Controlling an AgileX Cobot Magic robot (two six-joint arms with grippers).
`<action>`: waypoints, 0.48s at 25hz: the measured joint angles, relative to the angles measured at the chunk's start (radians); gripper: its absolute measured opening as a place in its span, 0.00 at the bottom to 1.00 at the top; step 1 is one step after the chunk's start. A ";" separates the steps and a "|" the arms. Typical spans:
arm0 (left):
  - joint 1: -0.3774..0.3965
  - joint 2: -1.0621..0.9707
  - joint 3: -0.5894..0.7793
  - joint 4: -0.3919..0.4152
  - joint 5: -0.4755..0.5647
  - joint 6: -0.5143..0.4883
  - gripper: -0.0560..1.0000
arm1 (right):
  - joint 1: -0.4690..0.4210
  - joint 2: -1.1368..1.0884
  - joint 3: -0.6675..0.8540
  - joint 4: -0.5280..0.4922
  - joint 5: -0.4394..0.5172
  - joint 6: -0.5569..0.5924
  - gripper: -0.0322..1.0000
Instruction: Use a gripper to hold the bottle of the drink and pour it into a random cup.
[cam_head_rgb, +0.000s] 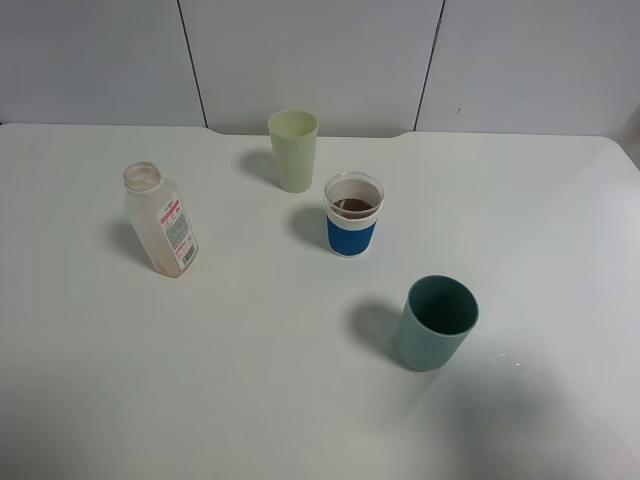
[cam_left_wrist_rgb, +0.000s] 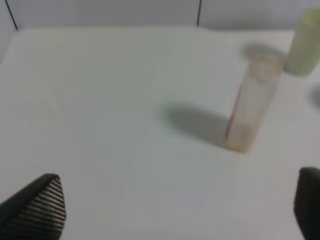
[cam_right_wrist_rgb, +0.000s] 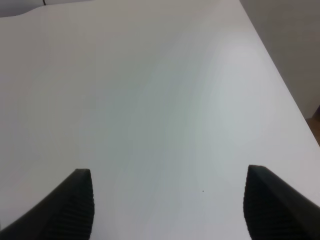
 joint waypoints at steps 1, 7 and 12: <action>0.000 0.000 0.017 -0.007 0.000 0.000 0.92 | 0.000 0.000 0.000 0.000 0.000 0.000 0.65; 0.000 0.000 0.094 -0.028 -0.011 -0.001 0.92 | 0.000 0.000 0.000 0.000 0.000 0.000 0.65; 0.000 0.000 0.095 -0.029 -0.015 -0.001 0.92 | 0.000 0.000 0.000 0.000 0.000 0.000 0.65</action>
